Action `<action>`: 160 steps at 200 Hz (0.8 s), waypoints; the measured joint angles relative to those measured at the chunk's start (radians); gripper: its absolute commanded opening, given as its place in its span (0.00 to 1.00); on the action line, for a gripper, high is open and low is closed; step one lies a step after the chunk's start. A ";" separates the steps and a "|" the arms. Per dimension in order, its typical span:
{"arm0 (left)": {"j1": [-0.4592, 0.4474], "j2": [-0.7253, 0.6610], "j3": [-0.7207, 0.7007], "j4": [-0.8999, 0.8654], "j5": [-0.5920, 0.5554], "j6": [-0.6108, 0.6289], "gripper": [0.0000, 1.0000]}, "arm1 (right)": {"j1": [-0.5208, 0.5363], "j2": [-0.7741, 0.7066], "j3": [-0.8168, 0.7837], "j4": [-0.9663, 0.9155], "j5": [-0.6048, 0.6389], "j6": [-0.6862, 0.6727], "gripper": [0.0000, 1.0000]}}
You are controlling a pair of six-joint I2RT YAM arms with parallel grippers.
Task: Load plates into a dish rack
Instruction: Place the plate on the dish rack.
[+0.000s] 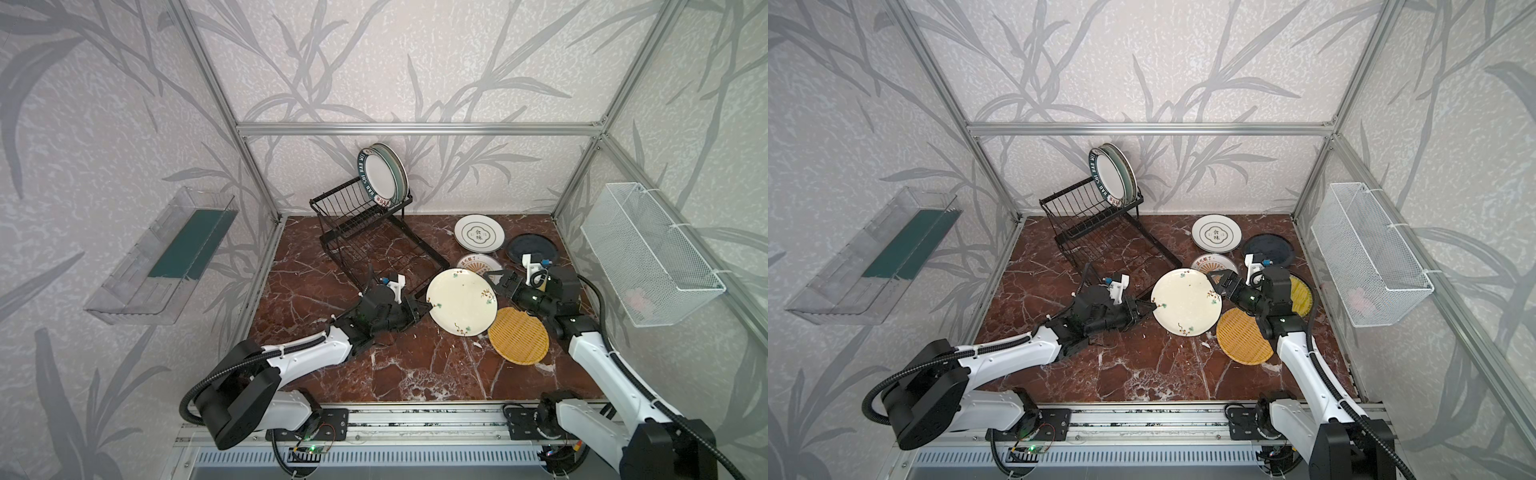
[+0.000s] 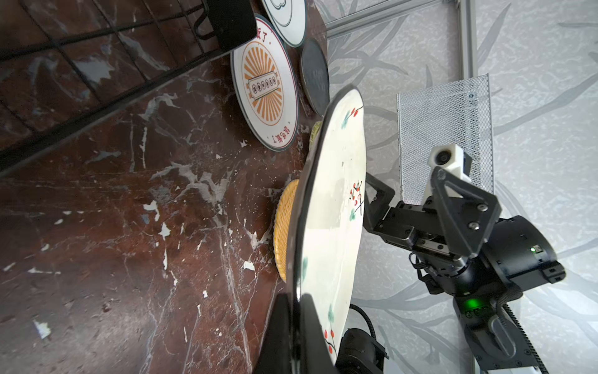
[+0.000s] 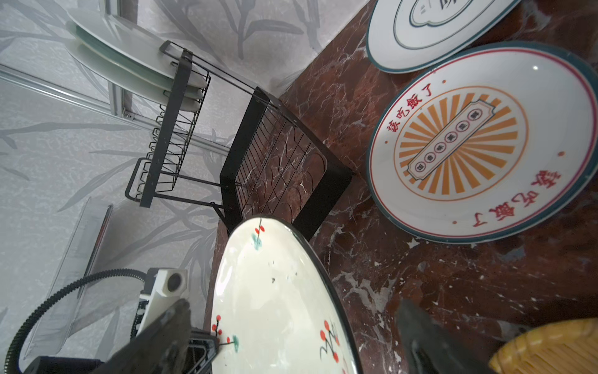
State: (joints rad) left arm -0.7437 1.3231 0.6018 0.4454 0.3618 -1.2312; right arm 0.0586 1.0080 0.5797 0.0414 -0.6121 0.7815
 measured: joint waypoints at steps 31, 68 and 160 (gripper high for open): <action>0.023 -0.021 0.017 -0.005 0.002 0.000 0.00 | 0.000 0.000 -0.023 0.019 -0.050 0.014 0.87; 0.037 -0.026 0.020 -0.004 0.002 0.000 0.00 | 0.006 0.017 -0.056 0.082 -0.108 0.054 0.73; 0.048 -0.025 0.020 0.005 0.006 -0.003 0.00 | 0.081 0.023 -0.134 0.229 -0.125 0.204 0.36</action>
State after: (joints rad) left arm -0.6952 1.2984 0.6220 0.4500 0.3683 -1.2339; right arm 0.1398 1.0313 0.4461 0.2707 -0.7372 0.9859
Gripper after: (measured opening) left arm 0.048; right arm 0.419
